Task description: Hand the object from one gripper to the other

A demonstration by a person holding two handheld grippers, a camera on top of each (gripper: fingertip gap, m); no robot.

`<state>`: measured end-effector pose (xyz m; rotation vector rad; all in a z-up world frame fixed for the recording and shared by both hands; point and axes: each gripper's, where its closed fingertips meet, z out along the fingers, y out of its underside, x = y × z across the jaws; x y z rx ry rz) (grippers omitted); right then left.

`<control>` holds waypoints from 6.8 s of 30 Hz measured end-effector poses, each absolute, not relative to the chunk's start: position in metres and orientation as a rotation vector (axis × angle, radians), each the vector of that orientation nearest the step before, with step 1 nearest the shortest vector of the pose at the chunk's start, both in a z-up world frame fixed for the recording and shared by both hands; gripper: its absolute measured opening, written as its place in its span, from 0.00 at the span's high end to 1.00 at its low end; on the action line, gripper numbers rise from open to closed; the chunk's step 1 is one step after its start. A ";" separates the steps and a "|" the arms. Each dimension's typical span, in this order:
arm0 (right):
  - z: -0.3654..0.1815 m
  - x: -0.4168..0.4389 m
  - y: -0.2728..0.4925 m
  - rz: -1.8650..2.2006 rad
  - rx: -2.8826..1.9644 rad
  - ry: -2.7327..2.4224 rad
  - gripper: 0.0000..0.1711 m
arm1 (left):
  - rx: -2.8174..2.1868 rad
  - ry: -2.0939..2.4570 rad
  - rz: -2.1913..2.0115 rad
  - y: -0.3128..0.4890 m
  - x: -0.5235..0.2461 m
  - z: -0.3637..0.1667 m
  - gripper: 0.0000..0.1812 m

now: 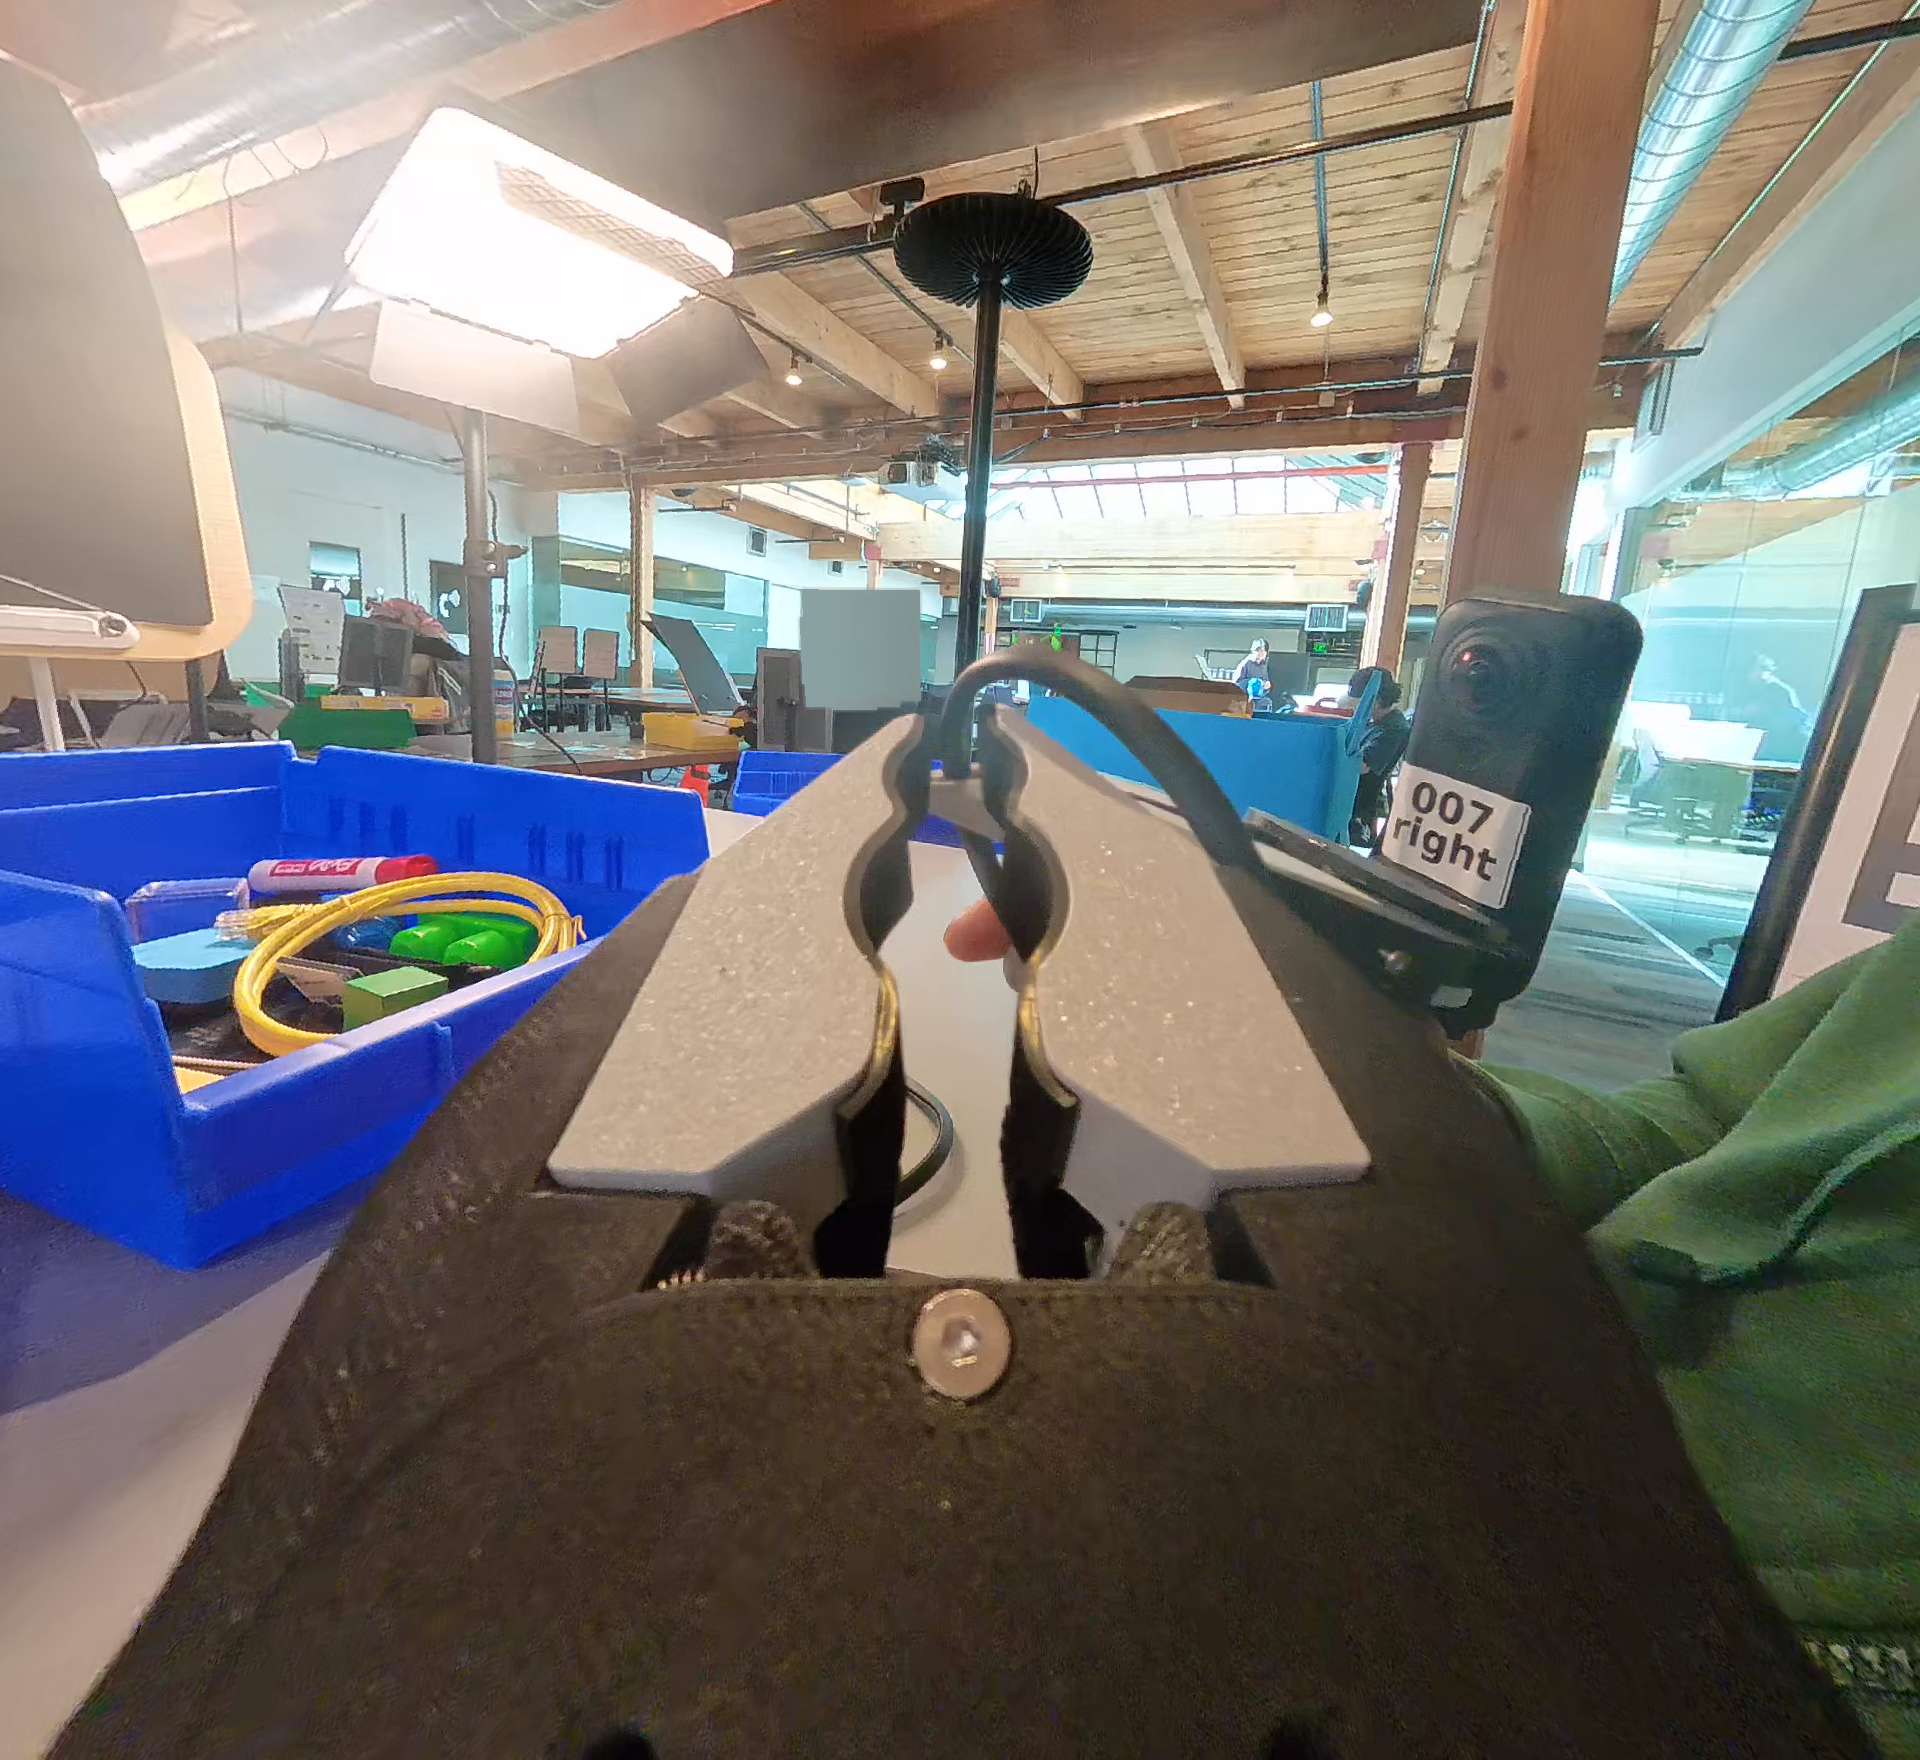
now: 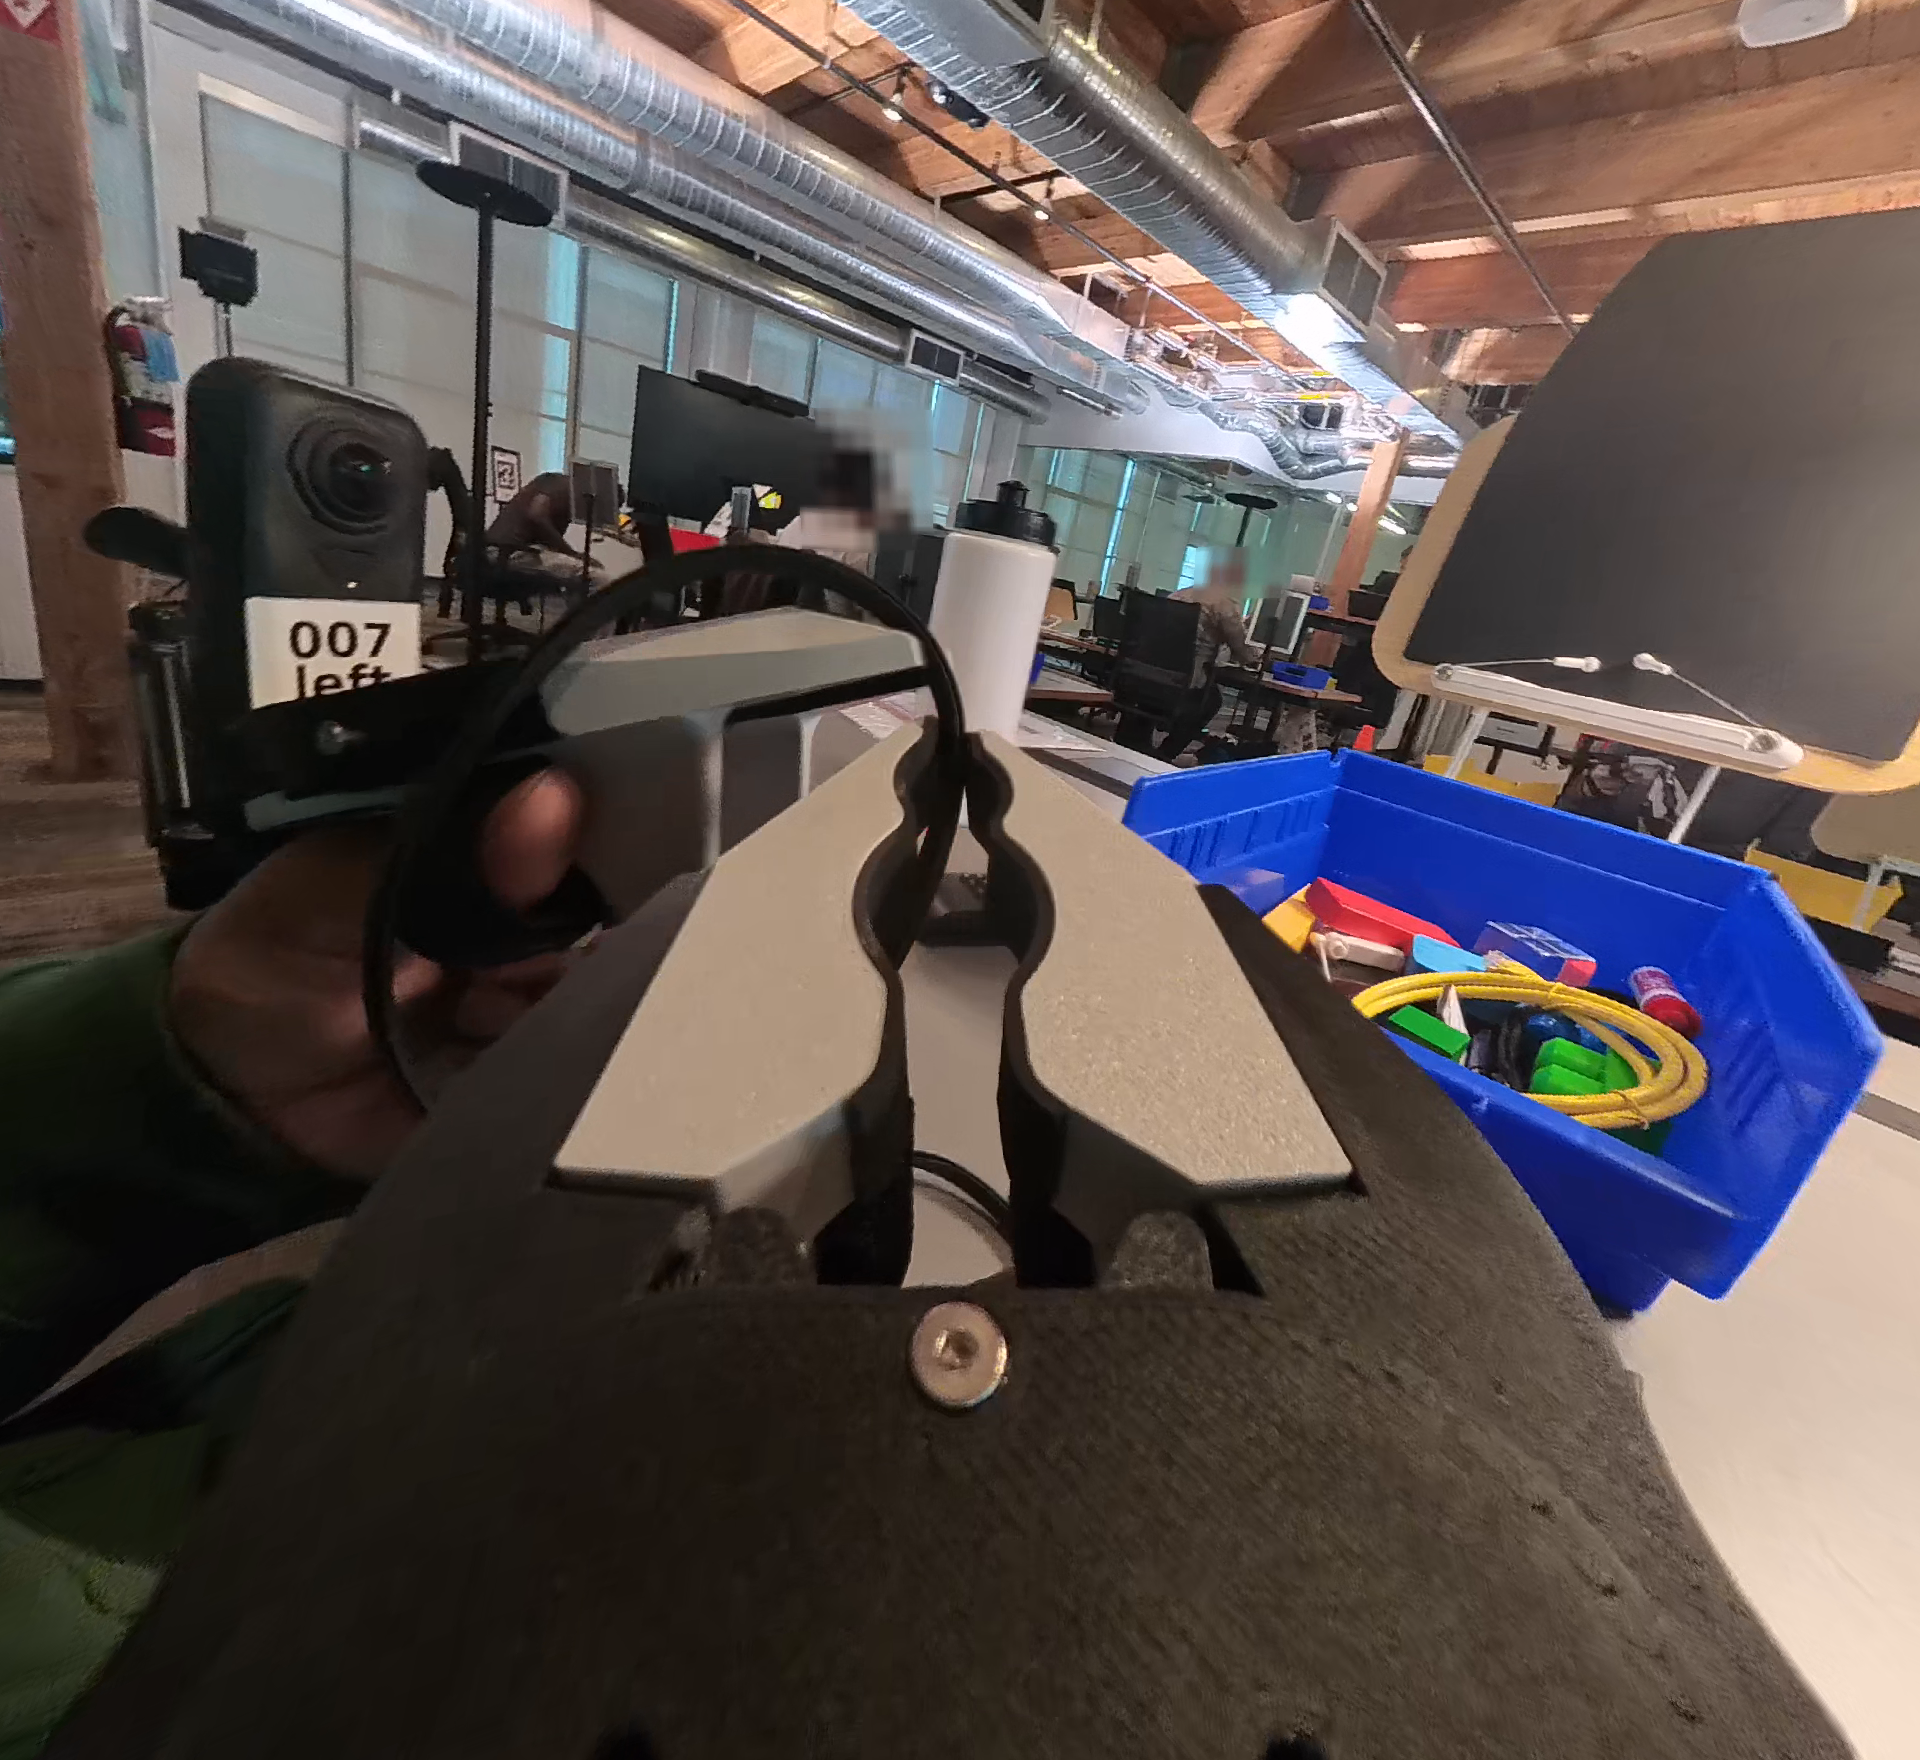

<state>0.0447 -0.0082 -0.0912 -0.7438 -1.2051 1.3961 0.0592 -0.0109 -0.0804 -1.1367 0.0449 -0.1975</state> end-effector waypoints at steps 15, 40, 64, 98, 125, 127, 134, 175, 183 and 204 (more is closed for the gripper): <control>-0.081 0.052 0.006 1.512 -0.781 -1.096 0.98 | -1.370 0.011 -0.406 0.006 0.065 -0.104 0.86; -0.092 0.047 -0.019 1.474 -0.713 -1.254 0.94 | -1.166 -0.065 -0.396 -0.010 0.044 -0.085 0.98; -0.089 0.044 -0.002 1.489 -0.803 -1.184 0.97 | -1.212 -0.077 -0.386 -0.006 0.043 -0.089 0.91; -0.090 0.045 -0.009 1.479 -0.761 -1.206 0.96 | -1.591 0.182 -0.063 0.009 0.061 -0.131 0.97; -0.097 0.042 -0.022 1.427 -0.724 -1.297 0.89 | -1.287 0.044 -0.242 -0.012 0.043 -0.094 0.96; -0.099 0.043 -0.027 1.418 -0.701 -1.323 0.89 | -1.267 0.078 -0.252 -0.012 0.052 -0.092 0.96; -0.101 0.041 -0.025 1.352 -0.701 -1.319 0.98 | -1.245 0.135 -0.250 -0.010 0.067 -0.091 0.96; -0.095 0.042 -0.013 1.437 -0.763 -1.252 0.93 | -1.237 -0.053 -0.259 -0.011 0.035 -0.090 0.98; -0.097 0.042 -0.016 1.406 -0.744 -1.273 0.94 | -1.231 0.053 -0.269 -0.011 0.055 -0.089 0.98; -0.086 0.048 0.000 1.480 -0.779 -1.157 0.97 | -1.374 0.083 -0.135 0.005 0.061 -0.104 0.90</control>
